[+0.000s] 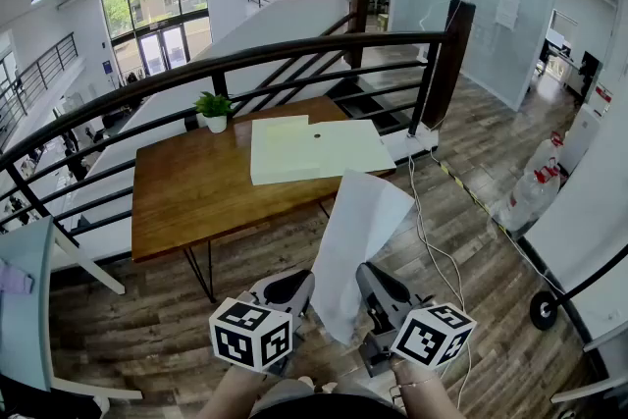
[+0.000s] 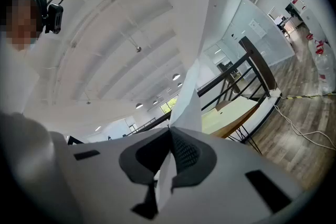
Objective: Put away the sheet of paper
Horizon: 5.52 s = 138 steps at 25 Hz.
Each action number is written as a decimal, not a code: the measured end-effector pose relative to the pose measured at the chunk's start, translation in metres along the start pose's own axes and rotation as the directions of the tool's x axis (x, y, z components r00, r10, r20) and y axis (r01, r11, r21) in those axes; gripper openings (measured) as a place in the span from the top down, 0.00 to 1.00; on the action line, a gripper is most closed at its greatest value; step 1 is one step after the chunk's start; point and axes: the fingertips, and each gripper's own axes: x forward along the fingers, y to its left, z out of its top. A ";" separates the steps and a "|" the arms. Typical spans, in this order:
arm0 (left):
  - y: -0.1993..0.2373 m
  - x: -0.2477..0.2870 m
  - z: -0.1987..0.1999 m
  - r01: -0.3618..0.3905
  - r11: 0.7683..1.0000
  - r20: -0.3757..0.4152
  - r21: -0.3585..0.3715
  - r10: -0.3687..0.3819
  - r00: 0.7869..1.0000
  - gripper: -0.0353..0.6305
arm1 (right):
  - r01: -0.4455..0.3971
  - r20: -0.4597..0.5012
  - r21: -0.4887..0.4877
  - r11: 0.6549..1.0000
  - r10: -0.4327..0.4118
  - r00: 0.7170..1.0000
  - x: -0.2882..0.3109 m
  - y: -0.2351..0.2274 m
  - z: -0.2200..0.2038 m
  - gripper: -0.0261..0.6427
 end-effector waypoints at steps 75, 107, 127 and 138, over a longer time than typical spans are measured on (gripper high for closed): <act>0.285 0.242 0.131 -0.012 0.992 0.012 -0.127 0.013 1.000 0.91 | 0.067 -0.054 -0.056 0.996 -0.070 0.996 0.322 -0.184 0.102 0.92; 0.374 0.377 0.166 -0.126 0.965 -0.049 -0.231 0.117 0.992 0.91 | 0.012 -0.208 0.032 0.999 -0.005 0.978 0.477 -0.320 0.153 0.92; 0.396 0.397 0.134 -0.156 0.944 -0.145 -0.291 0.118 0.982 0.91 | 0.081 -0.470 0.041 0.996 -0.053 0.881 0.491 -0.388 0.086 0.92; 0.407 0.406 0.125 -0.170 0.937 -0.180 -0.304 0.119 0.977 0.91 | 0.100 -0.582 0.067 0.993 -0.043 0.812 0.499 -0.415 0.059 0.92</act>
